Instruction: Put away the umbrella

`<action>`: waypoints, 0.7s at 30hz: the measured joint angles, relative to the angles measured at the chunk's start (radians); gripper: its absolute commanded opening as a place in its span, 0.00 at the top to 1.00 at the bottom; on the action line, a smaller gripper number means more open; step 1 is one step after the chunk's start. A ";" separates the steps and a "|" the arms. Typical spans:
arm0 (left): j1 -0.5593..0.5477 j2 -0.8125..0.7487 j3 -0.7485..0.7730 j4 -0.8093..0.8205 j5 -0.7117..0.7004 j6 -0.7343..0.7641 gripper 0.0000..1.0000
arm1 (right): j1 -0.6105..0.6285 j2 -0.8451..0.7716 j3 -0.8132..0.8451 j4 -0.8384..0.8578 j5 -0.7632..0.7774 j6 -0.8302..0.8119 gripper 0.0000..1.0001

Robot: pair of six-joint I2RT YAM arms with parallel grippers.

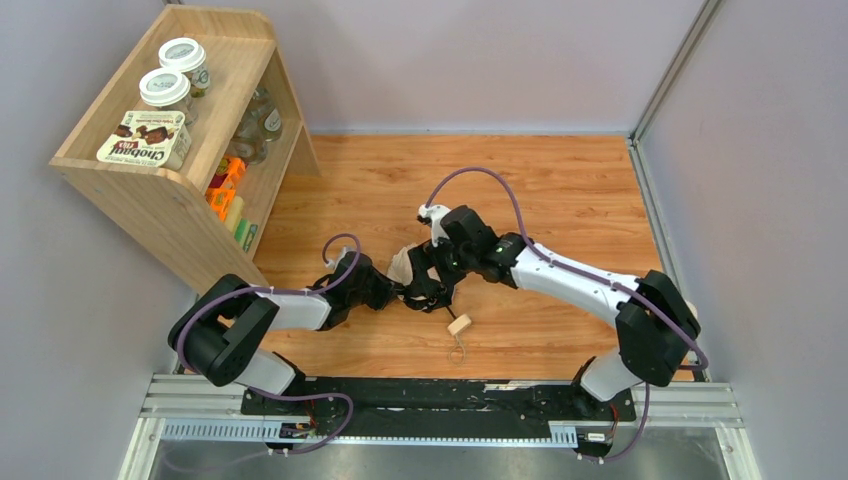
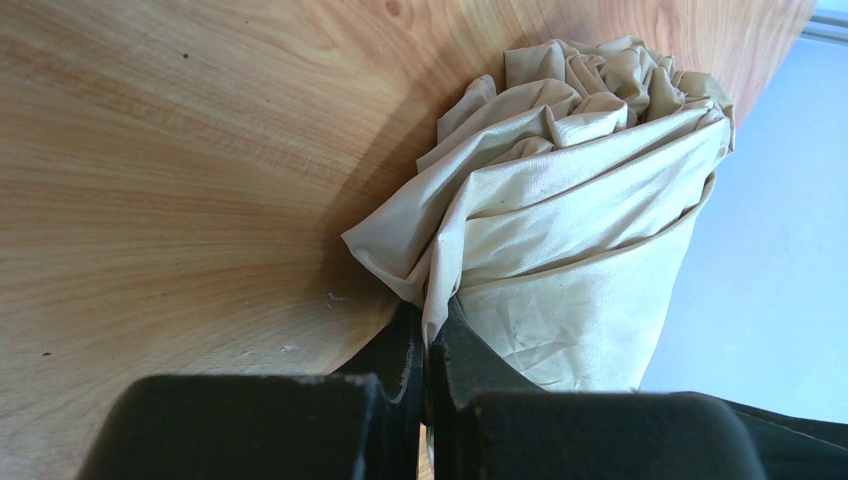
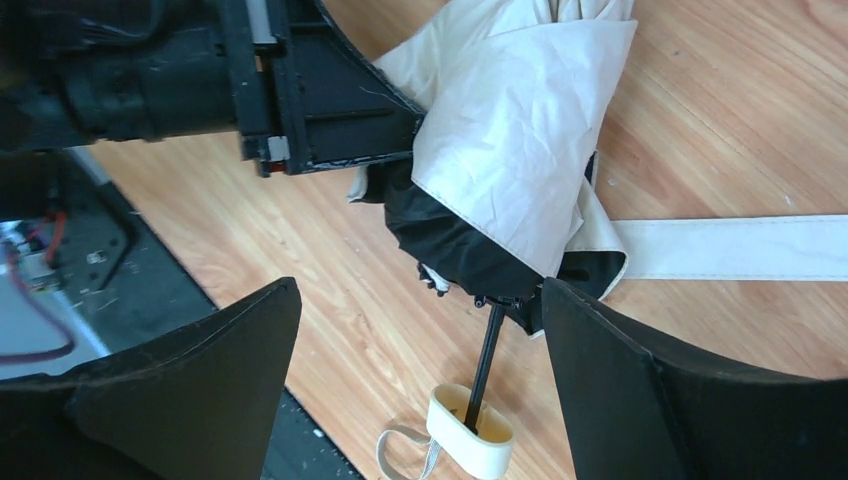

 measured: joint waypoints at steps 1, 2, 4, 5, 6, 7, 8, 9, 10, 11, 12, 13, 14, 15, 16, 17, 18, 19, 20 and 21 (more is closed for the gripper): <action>0.000 0.000 0.001 -0.002 0.000 0.000 1.00 | 0.020 0.006 0.005 -0.007 0.044 0.000 0.09; 0.000 -0.002 0.001 -0.004 0.000 0.000 1.00 | 0.040 0.019 0.013 -0.015 0.082 0.001 0.09; 0.000 -0.005 0.005 -0.011 0.000 0.000 1.00 | 0.079 0.057 0.036 -0.029 0.175 0.009 0.09; 0.000 -0.007 0.005 -0.013 0.000 0.000 1.00 | 0.096 0.081 0.051 -0.034 0.222 0.012 0.10; 0.000 -0.008 0.006 -0.015 0.000 0.000 1.00 | 0.110 0.108 0.071 -0.040 0.261 0.018 0.10; 0.000 -0.008 0.006 -0.016 -0.001 0.000 1.00 | 0.122 0.140 0.096 -0.049 0.299 0.024 0.11; 0.000 -0.008 0.006 -0.016 0.000 0.000 1.00 | 0.130 0.173 0.122 -0.054 0.334 0.030 0.12; 0.000 -0.008 0.006 -0.016 0.000 0.000 1.00 | 0.138 0.207 0.148 -0.058 0.364 0.035 0.14; 0.000 -0.008 0.006 -0.016 0.000 0.000 1.00 | 0.143 0.238 0.170 -0.058 0.388 0.039 0.16; 0.000 -0.008 0.006 -0.016 0.000 0.000 1.00 | 0.145 0.266 0.184 -0.056 0.409 0.042 0.18; 0.000 -0.008 0.006 -0.016 0.000 0.000 1.00 | 0.145 0.290 0.192 -0.056 0.425 0.045 0.20; 0.000 -0.008 0.006 -0.016 0.000 0.000 1.00 | 0.145 0.311 0.194 -0.056 0.441 0.047 0.22; 0.000 -0.008 0.006 -0.016 0.000 0.000 1.00 | 0.144 0.333 0.194 -0.059 0.457 0.050 0.26; 0.000 -0.008 0.006 -0.015 0.000 0.001 1.00 | 0.143 0.350 0.193 -0.061 0.465 0.053 0.32; 0.000 -0.008 0.006 -0.015 0.000 0.002 1.00 | 0.139 0.367 0.190 -0.055 0.466 0.062 0.39; 0.000 -0.008 0.006 -0.014 0.001 0.002 1.00 | 0.137 0.378 0.180 -0.039 0.462 0.074 0.44; 0.000 -0.008 0.005 -0.013 0.000 0.002 1.00 | 0.137 0.378 0.171 -0.027 0.457 0.076 0.51; 0.000 -0.008 0.005 -0.010 0.000 0.003 1.00 | 0.135 0.377 0.161 -0.011 0.446 0.089 0.63; 0.000 -0.007 0.003 -0.006 0.001 0.003 1.00 | 0.134 0.377 0.155 0.000 0.438 0.092 0.72; 0.000 -0.006 0.003 -0.004 0.001 0.003 1.00 | 0.131 0.377 0.149 0.013 0.421 0.092 0.84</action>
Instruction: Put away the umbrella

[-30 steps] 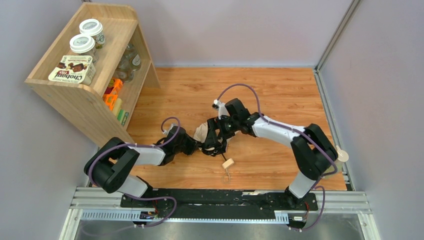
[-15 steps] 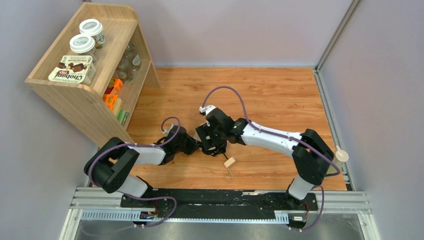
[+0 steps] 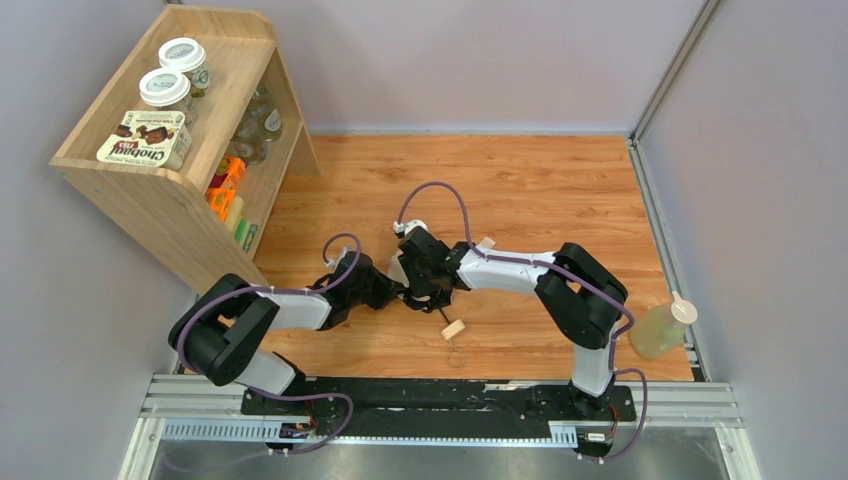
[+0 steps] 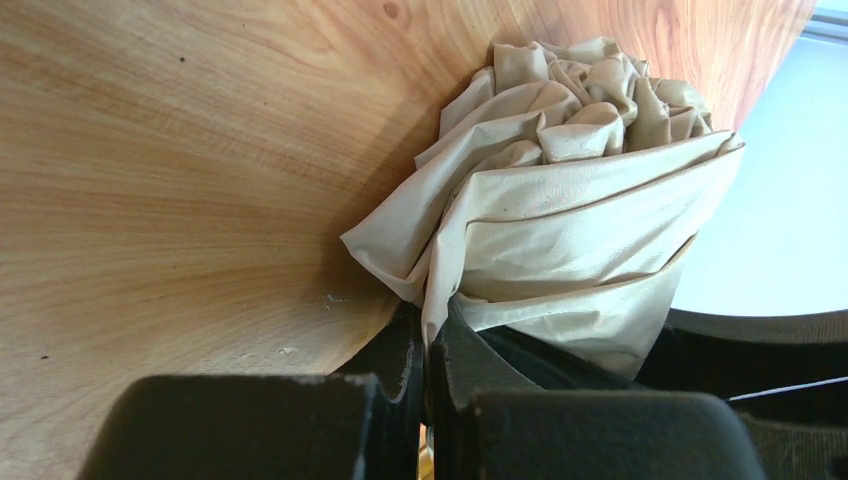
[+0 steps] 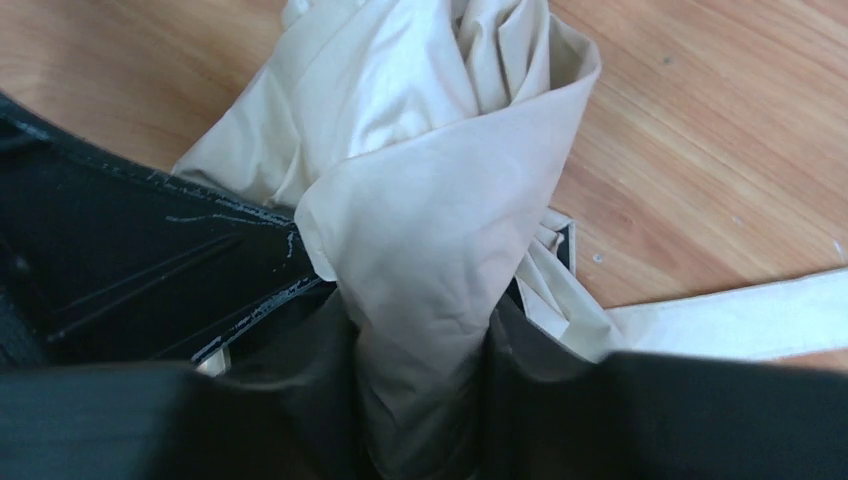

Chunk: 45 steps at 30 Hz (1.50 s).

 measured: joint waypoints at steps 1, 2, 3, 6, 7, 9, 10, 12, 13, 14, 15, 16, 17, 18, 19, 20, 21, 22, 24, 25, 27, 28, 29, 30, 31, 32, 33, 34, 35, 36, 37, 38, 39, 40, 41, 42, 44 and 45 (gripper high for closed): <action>0.000 0.000 -0.001 0.002 0.000 0.001 1.00 | -0.005 -0.002 -0.011 0.019 -0.027 0.001 0.93; 0.000 0.000 -0.002 0.004 -0.001 0.001 1.00 | -0.012 -0.008 -0.024 0.036 -0.048 -0.007 1.00; 0.000 0.000 -0.002 0.005 -0.002 0.004 1.00 | -0.020 -0.016 -0.037 0.051 -0.069 -0.012 1.00; 0.000 -0.011 -0.002 -0.001 -0.003 0.020 0.95 | -0.047 -0.042 -0.074 0.098 -0.143 -0.026 1.00; -0.001 -0.018 -0.002 -0.009 -0.004 0.028 0.90 | -0.053 -0.048 -0.085 0.113 -0.167 -0.031 1.00; -0.004 -0.050 -0.001 -0.052 -0.003 0.057 0.74 | -0.066 -0.071 -0.111 0.128 -0.227 -0.037 1.00; -0.010 -0.076 0.000 -0.084 -0.003 0.074 0.68 | -0.072 -0.088 -0.124 0.125 -0.263 -0.039 1.00; -0.021 -0.143 0.000 -0.159 -0.008 0.117 0.57 | -0.090 -0.128 -0.137 0.095 -0.323 -0.046 1.00; -0.021 -0.194 0.001 -0.210 -0.021 0.142 0.50 | -0.105 -0.151 -0.137 0.070 -0.348 -0.053 1.00; -0.019 -0.250 0.001 -0.259 -0.039 0.170 0.47 | -0.125 -0.181 -0.137 0.048 -0.365 -0.064 1.00; -0.017 -0.309 0.004 -0.313 -0.060 0.198 0.44 | -0.150 -0.215 -0.136 0.025 -0.372 -0.078 1.00; -0.015 -0.360 0.011 -0.362 -0.075 0.219 0.43 | -0.172 -0.244 -0.134 0.006 -0.370 -0.092 1.00; -0.014 -0.422 0.024 -0.419 -0.092 0.245 0.42 | -0.205 -0.283 -0.124 -0.026 -0.360 -0.116 1.00; -0.012 -0.482 0.042 -0.471 -0.109 0.271 0.41 | -0.229 -0.309 -0.110 -0.048 -0.343 -0.135 1.00; -0.012 -0.536 0.063 -0.517 -0.122 0.292 0.41 | -0.253 -0.333 -0.085 -0.076 -0.316 -0.163 1.00; -0.012 -0.578 0.082 -0.551 -0.132 0.309 0.41 | -0.275 -0.351 -0.048 -0.102 -0.260 -0.196 1.00; -0.011 -0.621 0.103 -0.583 -0.140 0.326 0.41 | -0.290 -0.359 -0.017 -0.115 -0.207 -0.226 1.00; -0.011 -0.666 0.126 -0.612 -0.147 0.342 0.41 | -0.300 -0.362 0.028 -0.126 -0.121 -0.277 1.00; -0.011 -0.734 0.158 -0.653 -0.153 0.367 0.41 | -0.301 -0.360 0.092 -0.116 0.031 -0.377 1.00; -0.011 -0.759 0.166 -0.669 -0.153 0.376 0.41 | -0.297 -0.358 0.111 -0.096 0.116 -0.432 1.00; -0.011 -0.802 0.170 -0.702 -0.154 0.386 0.41 | -0.284 -0.346 0.128 -0.016 0.286 -0.563 1.00; -0.011 -0.820 0.170 -0.722 -0.154 0.389 0.41 | -0.280 -0.336 0.127 0.031 0.348 -0.621 1.00; -0.011 -0.834 0.169 -0.737 -0.154 0.391 0.41 | -0.272 -0.319 0.119 0.106 0.419 -0.709 1.00; -0.011 -0.849 0.166 -0.750 -0.154 0.393 0.41 | -0.262 -0.298 0.100 0.206 0.480 -0.799 1.00; -0.011 -0.861 0.162 -0.760 -0.154 0.393 0.41 | -0.251 -0.277 0.079 0.286 0.520 -0.865 1.00; -0.011 -0.881 0.153 -0.775 -0.157 0.394 0.41 | -0.227 -0.243 0.039 0.409 0.577 -0.958 1.00; -0.011 -0.898 0.146 -0.791 -0.162 0.394 0.41 | -0.199 -0.208 0.003 0.498 0.616 -1.027 1.00; -0.011 -0.912 0.138 -0.803 -0.168 0.394 0.42 | -0.171 -0.176 -0.030 0.566 0.639 -1.076 1.00; -0.011 -0.924 0.132 -0.815 -0.173 0.394 0.42 | -0.135 -0.137 -0.068 0.640 0.660 -1.123 1.00; -0.011 -0.938 0.124 -0.827 -0.182 0.393 0.42 | -0.086 -0.085 -0.114 0.715 0.681 -1.166 1.00; -0.011 -0.951 0.117 -0.839 -0.190 0.393 0.42 | -0.037 -0.037 -0.153 0.760 0.686 -1.191 1.00; -0.011 -0.962 0.109 -0.852 -0.198 0.392 0.42 | 0.005 -0.001 -0.184 0.785 0.687 -1.204 1.00; -0.011 -0.969 0.104 -0.861 -0.202 0.390 0.42 | 0.054 0.034 -0.220 0.807 0.686 -1.208 1.00; -0.011 -0.973 0.097 -0.869 -0.207 0.386 0.42 | 0.115 0.064 -0.269 0.813 0.676 -1.201 1.00; -0.011 -0.976 0.093 -0.880 -0.209 0.383 0.42 | 0.152 0.074 -0.298 0.809 0.668 -1.183 1.00; -0.013 -0.986 0.084 -0.929 -0.190 0.372 0.42 | 0.191 0.079 -0.326 0.799 0.658 -1.149 1.00; -0.024 -0.999 0.075 -0.957 -0.175 0.356 0.42 | 0.230 0.069 -0.359 0.755 0.653 -1.085 1.00; -0.024 -1.017 0.071 -0.955 -0.169 0.337 0.42 | 0.230 0.045 -0.362 0.714 0.631 -1.046 1.00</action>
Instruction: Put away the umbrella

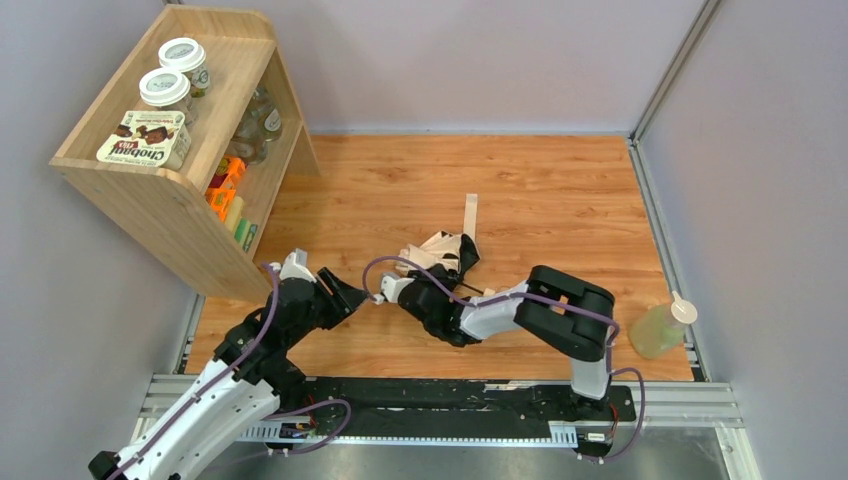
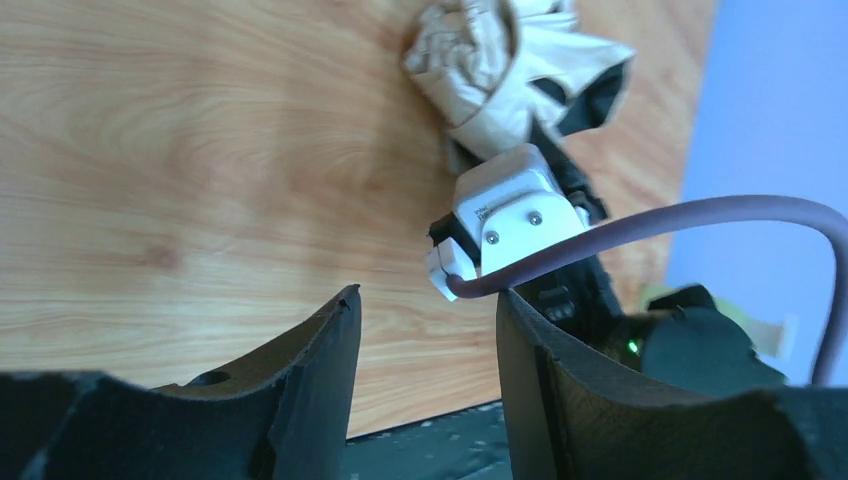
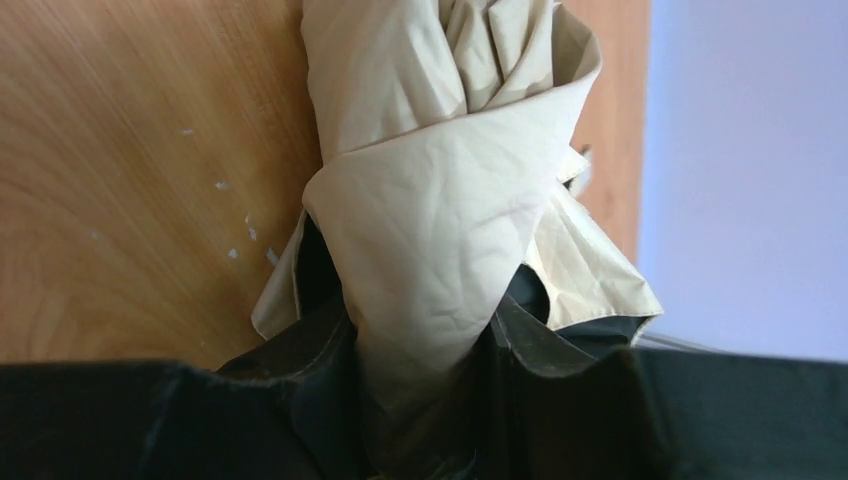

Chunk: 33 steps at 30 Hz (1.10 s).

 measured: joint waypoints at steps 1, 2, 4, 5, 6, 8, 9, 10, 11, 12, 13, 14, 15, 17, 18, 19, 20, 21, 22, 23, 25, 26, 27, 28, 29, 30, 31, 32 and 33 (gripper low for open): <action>0.000 -0.016 0.000 0.008 0.003 -0.015 0.42 | -0.006 -0.023 -0.003 -0.031 -0.033 0.033 1.00; -0.001 -0.037 -0.003 0.027 0.009 -0.037 0.42 | -0.018 -0.050 -0.008 -0.065 -0.081 0.073 1.00; 0.000 -0.053 -0.011 0.038 -0.005 -0.066 0.42 | -0.029 -0.094 -0.016 -0.114 -0.170 0.144 1.00; 0.006 -0.053 -0.028 0.036 -0.026 -0.089 0.42 | -0.030 -0.110 -0.016 -0.134 -0.218 0.178 1.00; 0.011 -0.048 -0.042 0.034 -0.030 -0.103 0.41 | -0.029 -0.120 -0.016 -0.138 -0.267 0.208 1.00; 0.013 -0.027 -0.071 0.029 -0.035 -0.142 0.40 | -0.032 -0.127 -0.016 -0.129 -0.358 0.252 1.00; 0.013 -0.016 -0.077 0.025 -0.033 -0.156 0.40 | -0.039 -0.128 -0.014 -0.120 -0.412 0.272 1.00; 0.013 -0.002 -0.082 0.023 -0.032 -0.172 0.40 | -0.047 -0.128 -0.011 -0.110 -0.464 0.293 1.00; 0.013 0.014 -0.083 0.026 -0.030 -0.187 0.39 | -0.058 -0.125 -0.010 -0.097 -0.516 0.309 1.00; 0.013 0.024 -0.083 0.032 -0.028 -0.195 0.38 | -0.073 -0.122 -0.009 -0.081 -0.571 0.325 1.00; 0.013 0.038 -0.083 0.041 -0.025 -0.207 0.34 | -0.090 -0.119 -0.008 -0.069 -0.623 0.340 1.00; 0.013 0.052 -0.082 0.049 -0.024 -0.217 0.30 | -0.103 -0.117 -0.006 -0.063 -0.663 0.350 1.00; 0.014 0.071 -0.082 0.058 -0.021 -0.231 0.27 | -0.122 -0.109 0.001 -0.063 -0.713 0.364 1.00; 0.019 0.116 -0.082 0.074 -0.011 -0.265 0.25 | -0.151 -0.089 0.016 -0.048 -0.797 0.389 1.00; 0.022 0.137 -0.082 0.084 -0.004 -0.285 0.25 | -0.163 -0.081 0.021 -0.035 -0.835 0.402 1.00; 0.032 0.167 -0.086 0.109 0.011 -0.312 0.24 | -0.171 -0.072 0.026 -0.024 -0.863 0.413 1.00; 0.042 0.187 -0.093 0.140 0.025 -0.333 0.24 | -0.177 -0.065 0.027 -0.014 -0.890 0.423 1.00; 0.057 0.214 -0.107 0.190 0.045 -0.360 0.24 | -0.182 -0.063 0.027 -0.007 -0.908 0.429 1.00; 0.072 0.240 -0.127 0.248 0.068 -0.388 0.24 | -0.187 -0.062 0.026 0.001 -0.929 0.438 1.00; 0.080 0.260 -0.140 0.281 0.082 -0.404 0.24 | -0.189 -0.061 0.025 0.006 -0.939 0.443 1.00; 0.101 0.322 -0.158 0.339 0.112 -0.439 0.24 | -0.193 -0.058 0.026 0.011 -0.958 0.451 1.00; 0.106 0.346 -0.158 0.354 0.116 -0.446 0.24 | -0.193 -0.057 0.027 0.011 -0.966 0.456 1.00; 0.110 0.366 -0.156 0.369 0.119 -0.454 0.24 | -0.194 -0.056 0.030 0.011 -0.972 0.461 1.00; 0.111 0.379 -0.152 0.378 0.119 -0.459 0.24 | -0.194 -0.055 0.031 0.011 -0.978 0.464 1.00; 0.111 0.386 -0.147 0.383 0.118 -0.461 0.24 | -0.194 -0.055 0.031 0.011 -0.982 0.466 1.00; 0.112 0.393 -0.138 0.392 0.116 -0.462 0.24 | -0.195 -0.055 0.031 0.011 -0.983 0.468 1.00; 0.113 0.401 -0.124 0.399 0.114 -0.462 0.24 | -0.195 -0.055 0.031 0.011 -0.984 0.468 1.00; 0.114 0.407 -0.107 0.403 0.111 -0.460 0.23 | -0.196 -0.054 0.033 0.011 -0.985 0.469 1.00; 0.116 0.413 -0.086 0.404 0.106 -0.458 0.23 | -0.196 -0.054 0.036 0.010 -0.986 0.470 1.00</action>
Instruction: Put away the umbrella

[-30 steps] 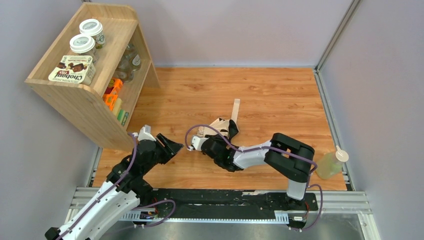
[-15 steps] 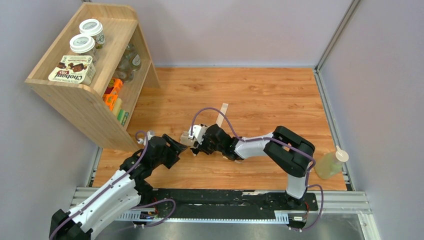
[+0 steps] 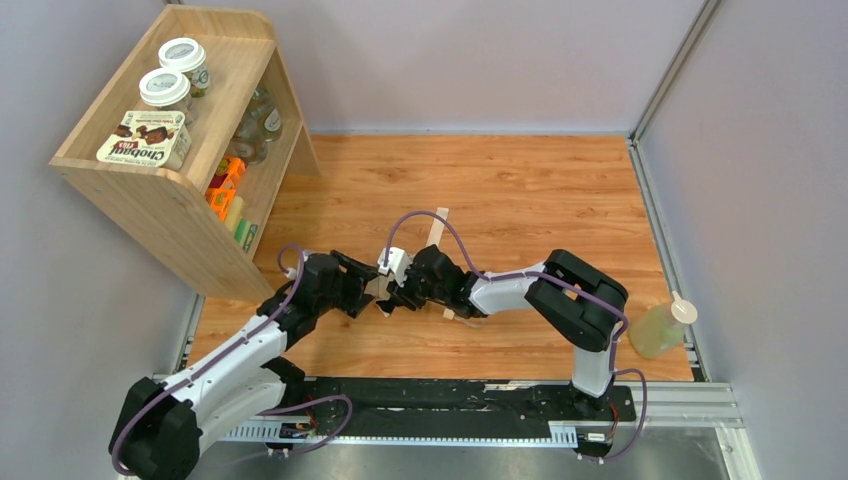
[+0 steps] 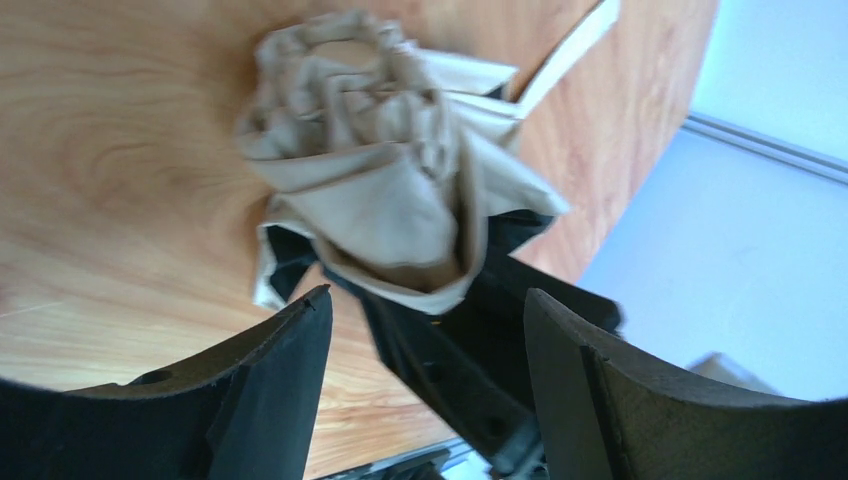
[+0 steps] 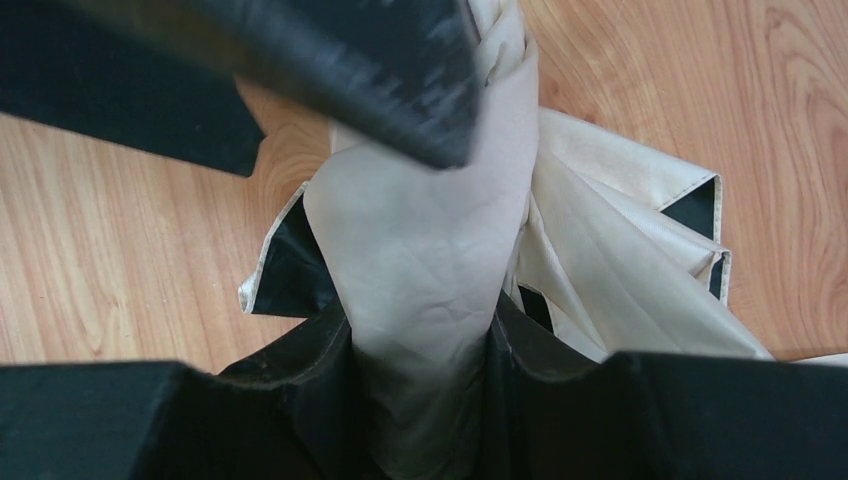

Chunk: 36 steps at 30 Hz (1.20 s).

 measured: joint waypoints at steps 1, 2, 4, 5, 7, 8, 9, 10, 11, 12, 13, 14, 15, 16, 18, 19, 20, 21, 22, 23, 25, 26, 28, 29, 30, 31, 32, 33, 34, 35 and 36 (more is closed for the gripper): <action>0.000 0.005 0.019 0.000 -0.005 0.001 0.23 | 0.000 0.000 0.002 -0.001 -0.001 0.002 1.00; 0.000 0.010 0.039 -0.003 -0.011 0.002 0.23 | -0.001 0.000 0.002 0.000 -0.002 0.002 1.00; 0.000 0.026 0.070 -0.011 -0.025 0.002 0.23 | -0.001 0.000 0.002 0.000 -0.002 0.006 1.00; 0.000 0.035 0.076 -0.017 -0.027 0.000 0.23 | -0.002 0.000 0.002 0.000 -0.003 0.008 1.00; 0.002 0.072 0.084 -0.026 -0.029 -0.002 0.23 | -0.003 0.000 0.002 0.000 -0.003 0.008 1.00; 0.002 0.089 0.084 -0.029 -0.029 -0.002 0.23 | -0.003 0.000 0.002 0.000 -0.004 0.008 1.00; 0.003 0.112 0.084 -0.037 -0.029 -0.002 0.23 | -0.003 0.000 0.002 0.000 -0.004 0.008 1.00; 0.005 0.134 0.085 -0.047 -0.028 -0.001 0.23 | -0.003 0.000 0.002 0.000 -0.004 0.008 1.00; 0.005 0.151 0.087 -0.055 -0.029 0.000 0.23 | -0.003 0.000 0.002 0.000 -0.004 0.009 1.00; 0.006 0.176 0.091 -0.061 -0.034 0.005 0.23 | -0.003 0.000 0.002 0.000 -0.005 0.009 1.00; 0.006 0.200 0.096 -0.060 -0.039 0.011 0.23 | -0.003 0.000 0.002 -0.001 -0.005 0.009 1.00; 0.006 0.221 0.099 -0.055 -0.045 0.019 0.23 | -0.003 0.000 0.002 -0.001 -0.005 0.009 1.00; 0.007 0.249 0.103 -0.042 -0.053 0.030 0.23 | -0.003 0.000 0.002 -0.001 -0.005 0.009 1.00; 0.007 0.277 0.105 -0.026 -0.058 0.043 0.25 | -0.003 0.000 0.002 -0.001 -0.005 0.009 1.00; 0.007 0.325 0.106 0.019 -0.064 0.065 0.31 | -0.003 0.000 0.002 -0.001 -0.007 0.009 1.00; 0.007 0.357 0.106 0.060 -0.067 0.081 0.34 | -0.004 0.000 0.003 -0.001 -0.008 0.009 1.00; 0.006 0.381 0.106 0.089 -0.067 0.088 0.40 | -0.004 0.000 0.003 -0.002 -0.008 0.009 1.00; 0.006 0.402 0.105 0.124 -0.065 0.096 0.42 | -0.006 0.000 0.003 -0.003 -0.005 0.012 1.00; 0.006 0.415 0.097 0.160 -0.065 0.103 0.54 | -0.009 0.000 0.003 -0.003 -0.003 0.017 1.00; 0.006 0.425 0.085 0.198 -0.066 0.106 0.59 | -0.012 0.000 0.003 -0.002 -0.002 0.021 1.00; 0.005 0.439 0.058 0.275 -0.066 0.103 0.79 | -0.014 0.000 0.003 -0.003 0.004 0.025 1.00; 0.005 0.447 0.041 0.325 -0.066 0.092 0.89 | -0.014 0.000 0.003 -0.004 0.011 0.027 1.00; 0.006 0.459 0.018 0.396 -0.065 0.078 1.00 | -0.014 -0.003 0.003 -0.010 0.031 0.032 1.00; 0.006 0.462 0.012 0.420 -0.065 0.074 1.00 | -0.018 -0.004 0.004 -0.013 0.038 0.036 1.00; 0.006 0.470 0.011 0.437 -0.064 0.066 1.00 | -0.020 -0.007 0.005 -0.018 0.041 0.039 1.00; 0.006 0.483 0.014 0.452 -0.060 0.063 1.00 | -0.021 -0.009 0.008 -0.026 0.049 0.042 1.00; 0.006 0.491 0.018 0.458 -0.056 0.061 1.00 | -0.021 -0.011 0.012 -0.038 0.060 0.046 0.99; 0.007 0.500 0.023 0.462 -0.051 0.060 1.00 | -0.021 -0.014 0.017 -0.051 0.067 0.050 0.89; 0.007 0.506 0.028 0.461 -0.045 0.061 1.00 | -0.022 -0.017 0.023 -0.069 0.076 0.057 0.69; 0.007 0.508 0.032 0.458 -0.039 0.061 1.00 | -0.022 -0.023 0.029 -0.091 0.084 0.068 0.57; 0.006 0.508 0.035 0.451 -0.032 0.061 1.00 | -0.022 -0.028 0.033 -0.107 0.088 0.077 0.49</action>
